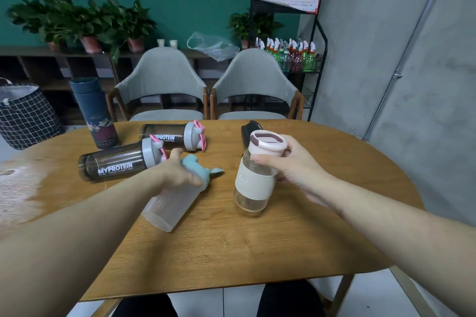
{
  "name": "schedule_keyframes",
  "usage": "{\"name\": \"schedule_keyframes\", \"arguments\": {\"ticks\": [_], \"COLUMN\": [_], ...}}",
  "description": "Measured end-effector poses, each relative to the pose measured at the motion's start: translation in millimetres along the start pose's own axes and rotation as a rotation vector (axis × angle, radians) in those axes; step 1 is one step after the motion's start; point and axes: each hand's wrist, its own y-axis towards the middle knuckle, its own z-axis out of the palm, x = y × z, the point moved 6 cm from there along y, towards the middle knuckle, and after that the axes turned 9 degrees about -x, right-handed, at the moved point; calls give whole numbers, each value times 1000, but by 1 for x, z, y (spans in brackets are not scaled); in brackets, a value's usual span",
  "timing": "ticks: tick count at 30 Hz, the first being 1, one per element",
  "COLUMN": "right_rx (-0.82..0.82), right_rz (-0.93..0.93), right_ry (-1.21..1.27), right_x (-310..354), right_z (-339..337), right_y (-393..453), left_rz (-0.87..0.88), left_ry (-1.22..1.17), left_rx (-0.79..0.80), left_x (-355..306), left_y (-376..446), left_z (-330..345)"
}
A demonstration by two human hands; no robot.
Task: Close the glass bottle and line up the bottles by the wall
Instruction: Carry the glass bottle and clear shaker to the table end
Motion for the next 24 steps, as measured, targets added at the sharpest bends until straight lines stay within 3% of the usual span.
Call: {"name": "schedule_keyframes", "arguments": {"ticks": [11, 17, 24], "right_rx": [-105, -218, -298], "right_rz": [-25, -44, -62], "right_ry": [-27, -36, -124], "right_x": [9, 3, -16], "right_z": [-49, -108, -182], "right_y": [-5, 9, 68], "left_rz": [308, 490, 574], "left_ry": [-327, -417, -407], "left_rx": [-148, -189, -243], "left_x": [-90, -167, -260], "left_y": [-30, -33, 3], "left_z": [-12, 33, 104]}}
